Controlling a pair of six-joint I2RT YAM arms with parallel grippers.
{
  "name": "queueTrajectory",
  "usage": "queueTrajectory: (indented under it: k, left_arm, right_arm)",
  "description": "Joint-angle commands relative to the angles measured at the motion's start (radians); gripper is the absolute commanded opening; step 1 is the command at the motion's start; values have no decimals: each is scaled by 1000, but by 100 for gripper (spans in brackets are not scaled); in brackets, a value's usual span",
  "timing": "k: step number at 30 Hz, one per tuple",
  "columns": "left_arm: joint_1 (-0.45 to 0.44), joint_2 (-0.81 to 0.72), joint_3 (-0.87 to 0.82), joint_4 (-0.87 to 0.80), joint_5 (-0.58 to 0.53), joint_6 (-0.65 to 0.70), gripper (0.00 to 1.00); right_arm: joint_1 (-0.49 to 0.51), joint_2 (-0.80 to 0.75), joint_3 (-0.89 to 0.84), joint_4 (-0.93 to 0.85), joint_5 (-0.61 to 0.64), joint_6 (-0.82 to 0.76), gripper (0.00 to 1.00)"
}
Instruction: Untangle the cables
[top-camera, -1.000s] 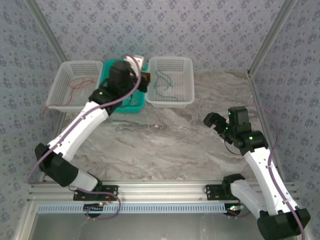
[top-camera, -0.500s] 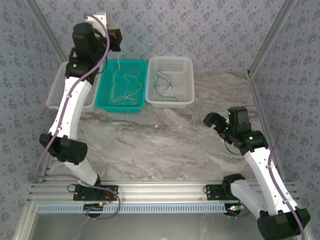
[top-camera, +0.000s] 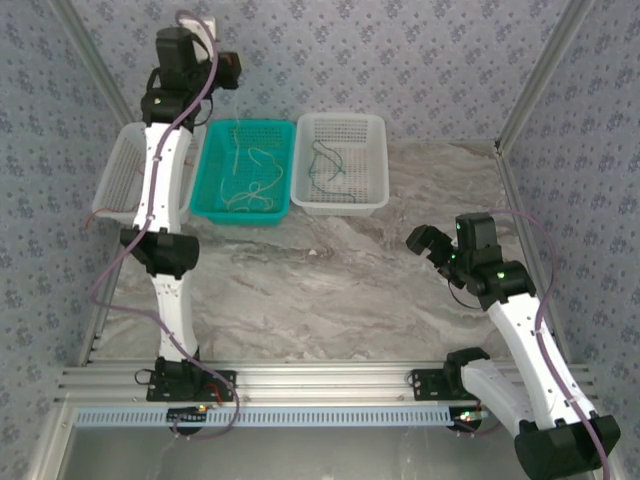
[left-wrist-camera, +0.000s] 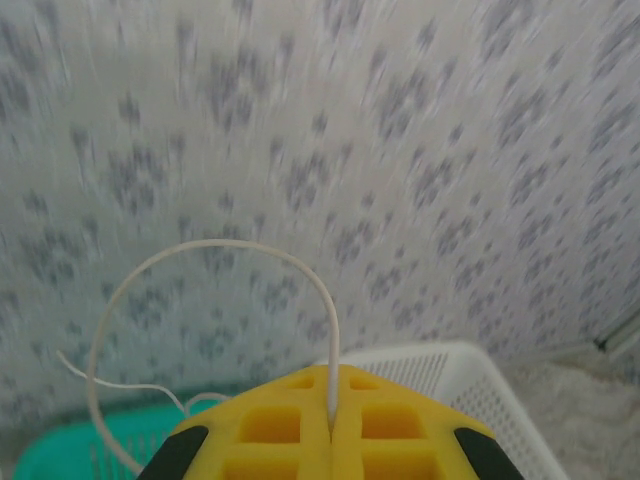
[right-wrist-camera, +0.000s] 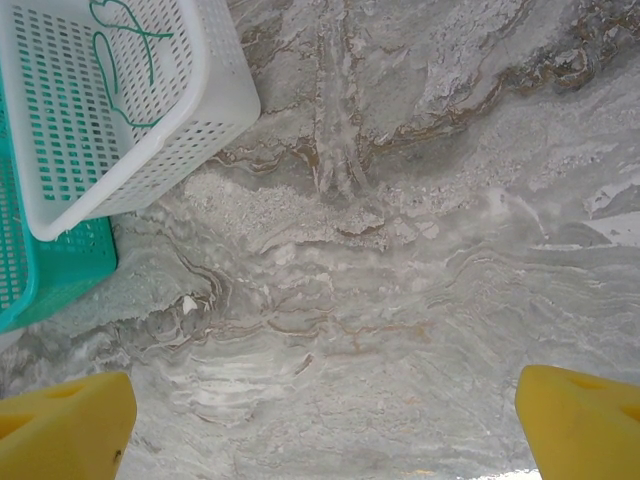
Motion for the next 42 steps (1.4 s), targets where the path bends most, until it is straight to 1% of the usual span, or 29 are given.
queueTrajectory:
  k: [1,4,6,11,12,14,16,17,19,21,23,25,27,29,31,34,38,40,42]
  left_arm:
    - [-1,19,-61,-84,-12,-34,0]
    - [0,42,-128,-148,-84,-72,0]
    - [-1,47,-193,-159,-88,-88,0]
    - [-1,17,-409,-83,-109,-114,0]
    - [0,19,-429,-79,-111,-115,5]
    - [0,26,-440,-88,-111,-113,21]
    - [0,15,-460,-80,-108,-107,43]
    - [1,3,-469,-71,-108,-105,49]
    - [0,-34,-489,-56,-108,-99,57]
    - [0,-73,-503,-46,-106,-94,60]
    - [0,-126,-527,-34,-94,-94,62]
    - [-4,-205,-591,-5,-77,-95,62]
    - [-8,-303,-681,67,-71,-104,62]
    - [-12,-421,-798,124,-69,-119,62]
    - [-24,-557,-952,203,-74,-127,62]
    - [-47,-742,-1157,286,-90,-137,58]
    - [-101,-949,-1398,314,-149,-132,58]
    - [-129,-1056,-1538,341,-190,-132,59]
    - [-149,-1148,-1657,365,-230,-131,64]
  right_arm:
    - [-6,1,2,-7,-13,12,100]
    - [-5,2,6,-9,-14,14,100]
    - [-5,3,6,-8,-14,16,100]
    - [-4,6,12,-12,-20,16,100]
    - [-4,6,12,-15,-19,16,100]
    - [-3,7,14,-16,-20,17,100]
    - [-3,6,16,-15,-20,16,100]
    - [-4,7,16,-16,-18,16,100]
    - [-3,8,16,-18,-13,13,100]
    - [-4,9,17,-23,-1,6,100]
    - [-5,11,23,-31,18,-6,100]
    - [-5,6,28,-34,50,-32,100]
    - [-7,1,32,-29,89,-61,100]
    - [-8,0,31,-8,129,-103,100]
    - [-8,-2,13,39,182,-155,99]
    - [-11,3,-39,145,252,-259,96]
    - [-16,50,-111,309,369,-389,95]
    - [-20,98,-149,393,466,-450,96]
    - [-27,148,-198,502,529,-529,98]
